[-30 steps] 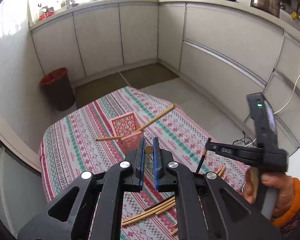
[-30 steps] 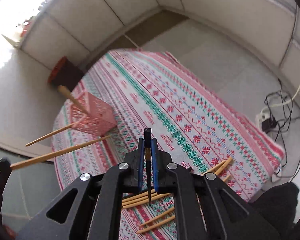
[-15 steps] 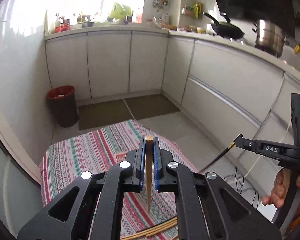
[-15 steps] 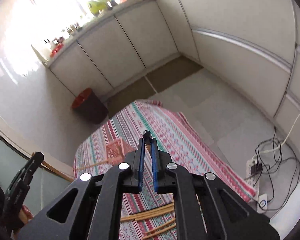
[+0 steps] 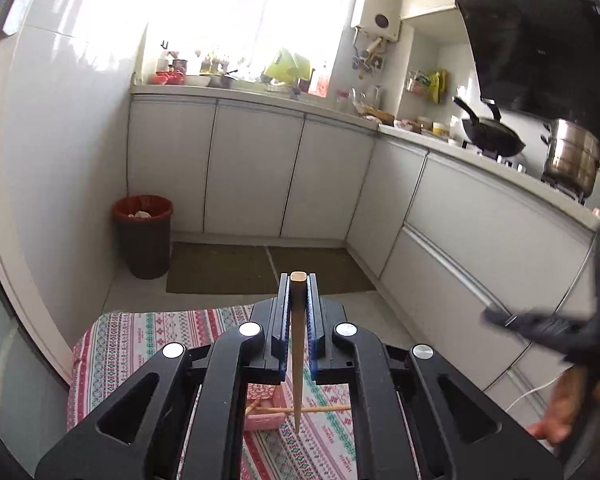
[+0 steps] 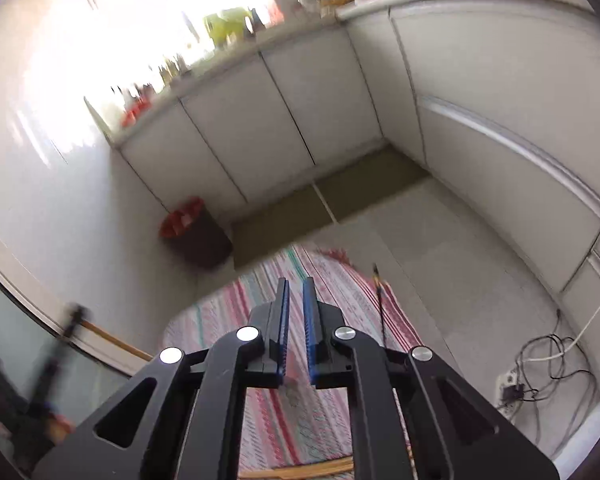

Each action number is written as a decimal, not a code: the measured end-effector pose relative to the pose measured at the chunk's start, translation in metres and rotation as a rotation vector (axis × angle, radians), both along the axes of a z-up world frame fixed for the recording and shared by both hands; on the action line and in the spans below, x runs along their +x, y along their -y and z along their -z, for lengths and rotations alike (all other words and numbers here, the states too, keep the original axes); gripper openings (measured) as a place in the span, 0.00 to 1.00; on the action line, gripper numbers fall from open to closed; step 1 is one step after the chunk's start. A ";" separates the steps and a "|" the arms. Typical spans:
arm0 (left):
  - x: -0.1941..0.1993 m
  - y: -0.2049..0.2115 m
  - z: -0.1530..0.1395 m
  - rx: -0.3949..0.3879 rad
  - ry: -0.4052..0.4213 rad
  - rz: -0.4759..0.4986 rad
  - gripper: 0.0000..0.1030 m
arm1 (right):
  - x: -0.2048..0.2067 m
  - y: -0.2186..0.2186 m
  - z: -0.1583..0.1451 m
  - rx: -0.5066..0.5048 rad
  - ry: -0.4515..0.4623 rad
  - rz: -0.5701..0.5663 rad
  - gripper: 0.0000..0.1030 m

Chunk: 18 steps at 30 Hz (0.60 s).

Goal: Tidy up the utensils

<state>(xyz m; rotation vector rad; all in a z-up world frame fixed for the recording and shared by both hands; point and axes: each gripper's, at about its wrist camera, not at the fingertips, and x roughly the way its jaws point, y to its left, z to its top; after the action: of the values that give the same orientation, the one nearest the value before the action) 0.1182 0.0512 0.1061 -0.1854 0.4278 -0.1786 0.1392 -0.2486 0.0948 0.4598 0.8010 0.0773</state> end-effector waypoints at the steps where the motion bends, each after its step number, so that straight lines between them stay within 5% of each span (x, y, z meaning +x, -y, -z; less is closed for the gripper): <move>1: -0.005 -0.005 -0.002 -0.016 0.011 -0.003 0.06 | 0.017 0.002 0.026 -0.023 -0.067 -0.038 0.29; 2: -0.009 -0.008 -0.004 -0.024 0.019 -0.006 0.06 | 0.033 0.007 0.054 -0.029 -0.125 -0.053 0.43; 5: -0.022 -0.017 -0.014 -0.042 0.045 -0.006 0.06 | 0.084 0.030 0.153 -0.070 -0.324 -0.008 0.43; 9: -0.037 -0.027 -0.023 -0.064 0.079 0.002 0.06 | 0.137 0.058 0.242 0.044 -0.459 0.014 0.43; 13: -0.032 -0.025 -0.024 -0.055 0.079 -0.001 0.06 | 0.143 0.061 0.263 0.274 -0.394 0.016 0.43; 18: -0.018 -0.016 -0.015 -0.051 0.062 -0.013 0.06 | 0.141 0.041 0.247 0.334 -0.325 -0.065 0.48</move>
<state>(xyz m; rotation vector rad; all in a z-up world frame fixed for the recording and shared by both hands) 0.0999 0.0674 0.1213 -0.2319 0.3605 -0.1818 0.2807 -0.2896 -0.1522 0.7749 1.1294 0.2028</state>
